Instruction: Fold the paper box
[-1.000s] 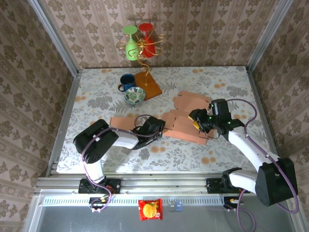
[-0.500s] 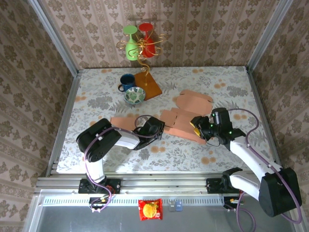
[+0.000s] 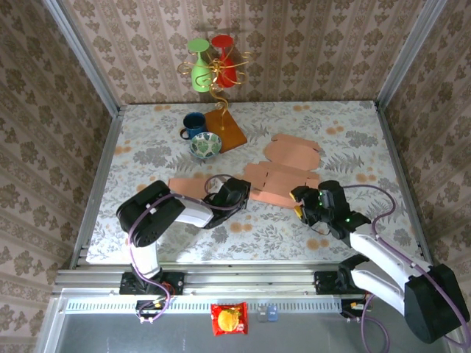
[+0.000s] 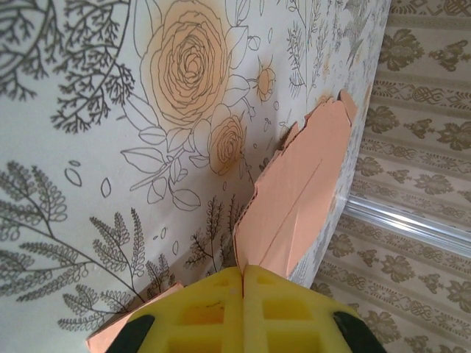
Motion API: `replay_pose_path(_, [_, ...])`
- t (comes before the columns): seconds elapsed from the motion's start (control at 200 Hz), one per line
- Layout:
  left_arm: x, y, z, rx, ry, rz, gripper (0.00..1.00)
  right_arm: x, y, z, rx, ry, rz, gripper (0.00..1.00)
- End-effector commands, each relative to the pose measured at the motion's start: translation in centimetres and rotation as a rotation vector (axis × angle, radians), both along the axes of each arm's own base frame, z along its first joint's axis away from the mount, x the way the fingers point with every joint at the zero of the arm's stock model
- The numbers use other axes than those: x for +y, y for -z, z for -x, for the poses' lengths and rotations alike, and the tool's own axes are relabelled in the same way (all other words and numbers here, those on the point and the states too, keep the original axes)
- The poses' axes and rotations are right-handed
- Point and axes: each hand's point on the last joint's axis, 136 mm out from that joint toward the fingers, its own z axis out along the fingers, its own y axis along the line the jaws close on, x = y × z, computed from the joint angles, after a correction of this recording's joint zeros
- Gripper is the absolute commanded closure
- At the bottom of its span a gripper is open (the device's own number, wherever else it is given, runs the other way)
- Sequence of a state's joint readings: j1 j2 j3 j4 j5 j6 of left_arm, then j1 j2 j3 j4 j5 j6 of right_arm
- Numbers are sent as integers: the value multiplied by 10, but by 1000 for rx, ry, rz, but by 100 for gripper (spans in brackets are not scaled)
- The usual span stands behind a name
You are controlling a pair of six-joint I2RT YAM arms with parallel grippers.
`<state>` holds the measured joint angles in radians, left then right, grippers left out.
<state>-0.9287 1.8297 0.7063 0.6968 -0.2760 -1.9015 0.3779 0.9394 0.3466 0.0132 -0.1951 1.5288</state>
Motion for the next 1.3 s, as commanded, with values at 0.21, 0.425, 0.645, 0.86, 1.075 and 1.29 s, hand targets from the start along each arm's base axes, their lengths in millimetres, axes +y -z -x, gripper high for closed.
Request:
replay_pose_path(0.21, [-10, -57, -10, -48, -88, 119, 100, 0, 6, -8, 28, 200, -88, 24])
replay_pose_path(0.425, [-18, -71, -14, -55, -104, 171, 100, 5, 8, -17, 13, 238, -107, 19])
replay_pose_path(0.645, [-22, -81, -17, -68, -108, 191, 100, 8, 3, -40, -35, 276, -104, 20])
replay_pose_path(0.86, [-26, -87, -16, -70, -109, 214, 100, 19, 5, -55, -42, 267, -124, 21])
replay_pose_path(1.075, [-26, -85, -12, -60, -112, 218, 100, 15, -7, -64, -81, 291, -120, 30])
replay_pose_path(1.29, [-25, -87, -11, -64, -121, 223, 100, 8, -11, -64, -89, 299, -113, 46])
